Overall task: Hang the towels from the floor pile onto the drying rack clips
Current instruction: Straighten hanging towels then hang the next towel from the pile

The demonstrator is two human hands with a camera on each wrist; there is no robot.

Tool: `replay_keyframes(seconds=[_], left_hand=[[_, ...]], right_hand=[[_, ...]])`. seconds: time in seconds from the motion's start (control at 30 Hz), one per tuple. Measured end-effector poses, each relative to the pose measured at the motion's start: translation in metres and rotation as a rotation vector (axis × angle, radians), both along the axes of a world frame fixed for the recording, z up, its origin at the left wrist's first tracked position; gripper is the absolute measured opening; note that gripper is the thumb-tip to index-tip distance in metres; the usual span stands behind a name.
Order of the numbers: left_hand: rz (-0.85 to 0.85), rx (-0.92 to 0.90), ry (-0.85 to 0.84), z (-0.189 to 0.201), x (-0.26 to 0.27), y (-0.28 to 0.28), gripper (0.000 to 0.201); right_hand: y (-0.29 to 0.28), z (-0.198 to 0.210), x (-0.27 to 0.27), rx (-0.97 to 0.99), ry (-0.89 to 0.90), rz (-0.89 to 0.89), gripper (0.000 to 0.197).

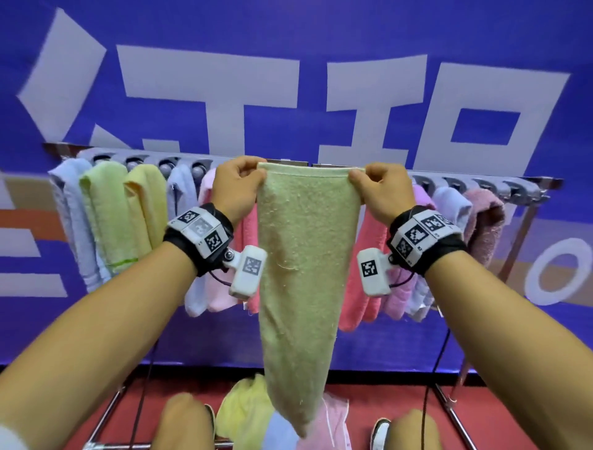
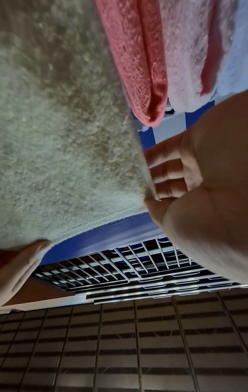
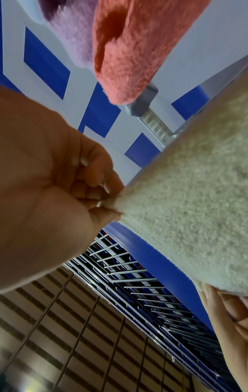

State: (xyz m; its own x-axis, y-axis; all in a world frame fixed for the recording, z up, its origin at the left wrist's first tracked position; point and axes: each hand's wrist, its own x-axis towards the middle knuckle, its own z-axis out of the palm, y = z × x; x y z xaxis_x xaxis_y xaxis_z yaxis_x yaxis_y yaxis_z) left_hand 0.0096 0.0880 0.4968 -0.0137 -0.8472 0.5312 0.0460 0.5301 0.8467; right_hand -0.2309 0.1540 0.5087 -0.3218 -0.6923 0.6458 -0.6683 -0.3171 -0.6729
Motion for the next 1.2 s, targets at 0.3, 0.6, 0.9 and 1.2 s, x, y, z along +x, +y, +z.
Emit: replay_keyframes(seconds=[0.3, 0.6, 0.9, 1.2], left_hand=[[0.141, 0.099, -0.275, -0.003, -0.011, -0.017, 0.009], [0.029, 0.107, -0.312, -0.001, -0.025, 0.001, 0.005], [-0.261, 0.097, -0.191, 0.008, -0.042, 0.029, 0.013], [-0.35, 0.077, -0.17, 0.001, -0.039, 0.027, 0.021]], right_hand=[[-0.014, 0.011, 0.004, 0.286, 0.197, -0.133, 0.018], [-0.006, 0.012, 0.018, 0.349, 0.177, -0.01, 0.018], [0.012, 0.019, 0.048, 0.357, 0.155, 0.339, 0.019], [-0.002, 0.011, 0.034, 0.138, 0.546, 0.171, 0.009]])
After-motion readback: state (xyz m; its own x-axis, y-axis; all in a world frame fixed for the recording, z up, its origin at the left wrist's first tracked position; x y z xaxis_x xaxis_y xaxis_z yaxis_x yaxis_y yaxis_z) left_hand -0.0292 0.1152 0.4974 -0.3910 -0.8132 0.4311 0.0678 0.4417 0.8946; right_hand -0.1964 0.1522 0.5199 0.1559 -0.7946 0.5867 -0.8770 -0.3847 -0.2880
